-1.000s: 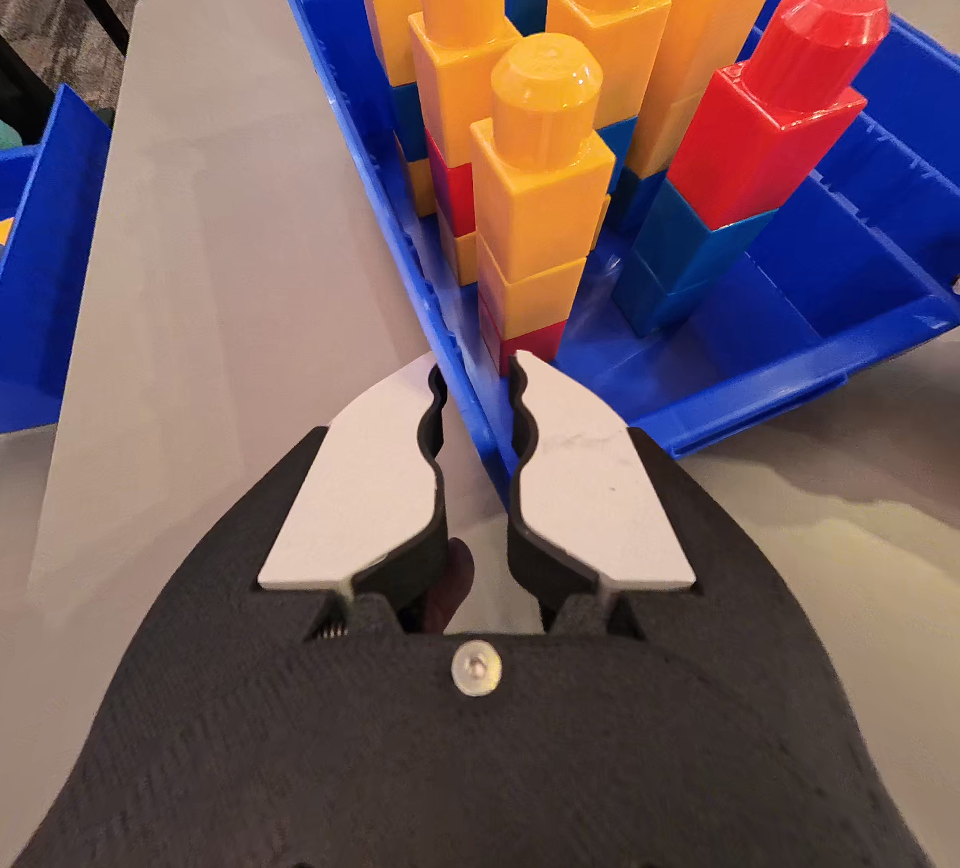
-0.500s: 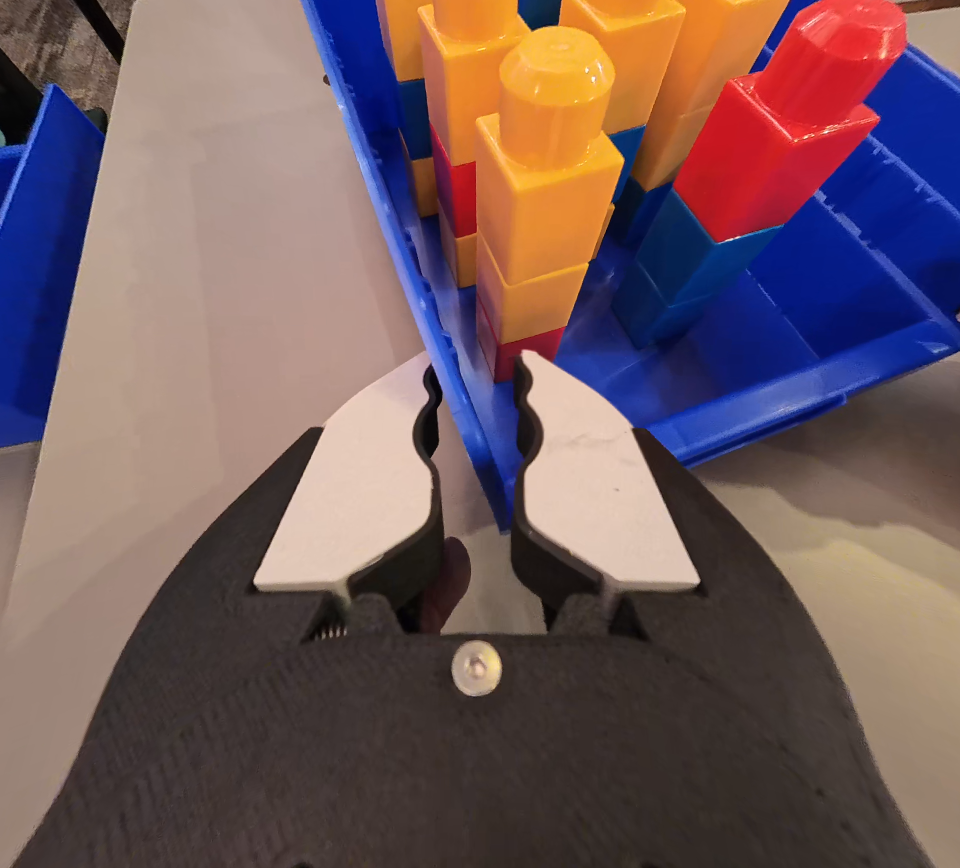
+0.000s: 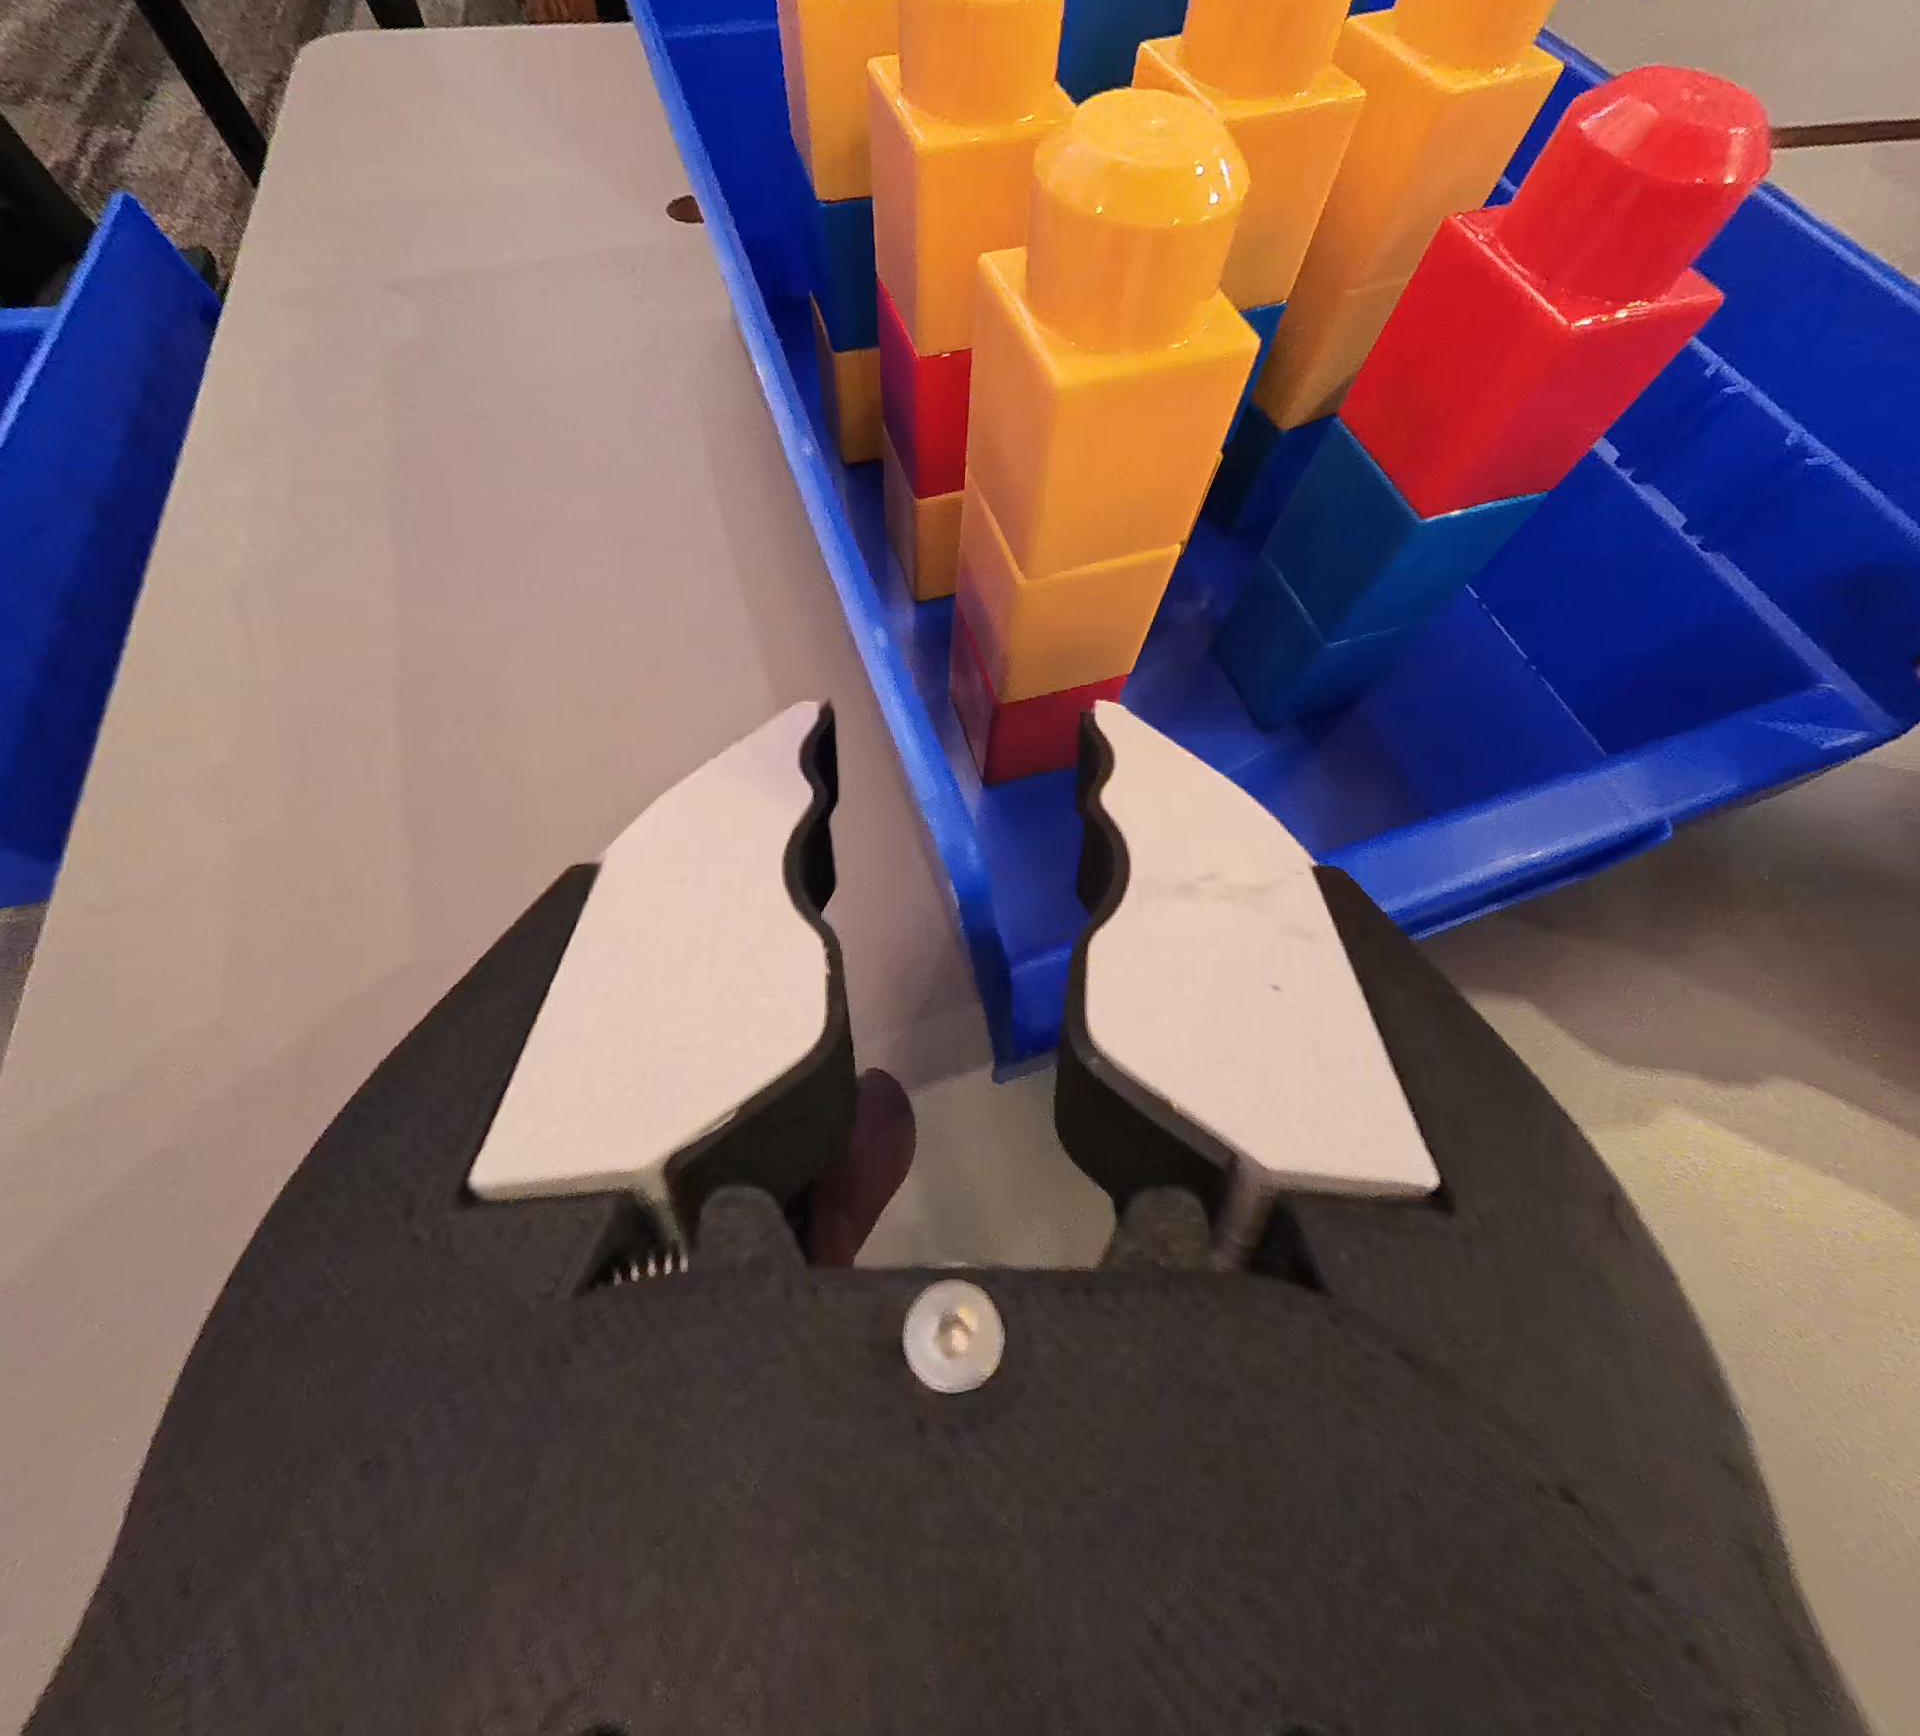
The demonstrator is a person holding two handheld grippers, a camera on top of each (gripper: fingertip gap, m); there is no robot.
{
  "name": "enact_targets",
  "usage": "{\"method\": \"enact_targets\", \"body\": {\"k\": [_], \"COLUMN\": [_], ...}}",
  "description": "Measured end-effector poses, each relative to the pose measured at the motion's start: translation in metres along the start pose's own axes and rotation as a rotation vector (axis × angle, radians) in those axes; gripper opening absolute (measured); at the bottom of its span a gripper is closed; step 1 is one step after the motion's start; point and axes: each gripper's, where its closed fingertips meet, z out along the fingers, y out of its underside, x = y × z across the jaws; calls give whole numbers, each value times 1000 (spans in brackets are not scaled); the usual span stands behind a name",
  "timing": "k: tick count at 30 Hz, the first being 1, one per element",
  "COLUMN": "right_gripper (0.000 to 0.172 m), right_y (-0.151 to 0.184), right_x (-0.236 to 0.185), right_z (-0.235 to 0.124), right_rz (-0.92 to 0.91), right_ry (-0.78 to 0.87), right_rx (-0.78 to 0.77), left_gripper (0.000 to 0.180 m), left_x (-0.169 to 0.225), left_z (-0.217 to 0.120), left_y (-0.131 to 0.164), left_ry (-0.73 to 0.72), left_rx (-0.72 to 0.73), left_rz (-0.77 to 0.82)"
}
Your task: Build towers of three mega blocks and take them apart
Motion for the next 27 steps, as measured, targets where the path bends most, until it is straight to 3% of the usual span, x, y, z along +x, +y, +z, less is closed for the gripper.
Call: {"method": "enact_targets", "body": {"k": [6, 16, 27], "right_gripper": [25, 29, 29], "right_y": [-1, 2, 16], "right_x": [0, 5, 25], "right_z": [-2, -14, -54], "right_rz": [11, -16, -51], "right_ry": [-14, -6, 18], "right_rx": [12, 16, 1], "left_gripper": [71, 72, 63], "left_x": [-9, -11, 42], "left_z": [-17, -59, -71], "left_y": [-13, -18, -20], "left_ry": [-53, -114, -70], "left_rx": [107, 200, 203], "left_rz": [0, 45, 166]}}
